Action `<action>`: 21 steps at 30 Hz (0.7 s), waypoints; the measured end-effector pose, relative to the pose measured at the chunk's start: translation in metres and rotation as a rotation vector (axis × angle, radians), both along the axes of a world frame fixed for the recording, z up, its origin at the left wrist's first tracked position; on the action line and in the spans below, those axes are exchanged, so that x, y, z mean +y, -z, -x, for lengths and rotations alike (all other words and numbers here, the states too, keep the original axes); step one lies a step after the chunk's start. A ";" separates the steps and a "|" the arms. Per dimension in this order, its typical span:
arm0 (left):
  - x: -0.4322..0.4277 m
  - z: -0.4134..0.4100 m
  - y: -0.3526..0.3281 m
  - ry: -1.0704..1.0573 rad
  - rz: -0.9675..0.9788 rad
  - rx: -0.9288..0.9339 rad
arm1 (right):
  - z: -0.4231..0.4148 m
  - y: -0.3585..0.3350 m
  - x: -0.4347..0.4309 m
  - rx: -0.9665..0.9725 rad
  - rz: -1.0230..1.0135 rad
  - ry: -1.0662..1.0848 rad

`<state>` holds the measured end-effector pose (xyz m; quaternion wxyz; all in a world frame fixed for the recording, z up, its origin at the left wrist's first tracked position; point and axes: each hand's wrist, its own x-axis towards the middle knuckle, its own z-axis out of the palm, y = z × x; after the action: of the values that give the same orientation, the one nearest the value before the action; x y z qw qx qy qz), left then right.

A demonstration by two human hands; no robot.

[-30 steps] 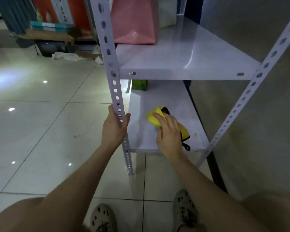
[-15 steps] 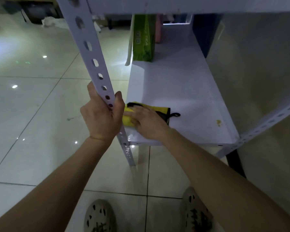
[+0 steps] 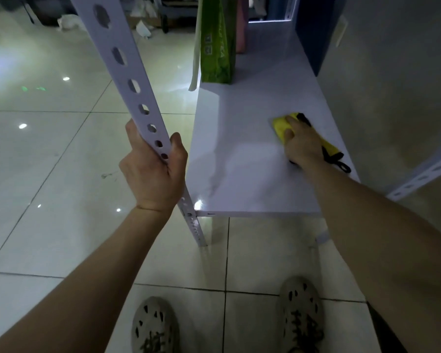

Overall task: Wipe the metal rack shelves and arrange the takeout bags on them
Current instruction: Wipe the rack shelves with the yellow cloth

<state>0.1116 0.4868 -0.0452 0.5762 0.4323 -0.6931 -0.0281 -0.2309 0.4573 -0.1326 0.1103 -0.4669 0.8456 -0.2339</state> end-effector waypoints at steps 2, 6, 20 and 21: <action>0.000 0.001 0.000 -0.001 0.010 0.007 | -0.016 -0.004 -0.009 -0.003 0.000 -0.002; 0.000 0.001 0.000 0.005 0.013 0.036 | -0.111 -0.014 -0.031 0.061 0.054 -0.372; -0.006 -0.004 0.008 -0.047 -0.026 -0.012 | -0.009 -0.006 0.008 0.067 -0.001 -0.012; -0.007 -0.004 0.008 -0.047 -0.032 0.001 | 0.011 -0.004 0.021 0.080 0.004 0.062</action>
<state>0.1153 0.4802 -0.0534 0.5699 0.4578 -0.6818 -0.0259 -0.2418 0.4784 -0.1288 0.0684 -0.4498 0.8629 -0.2200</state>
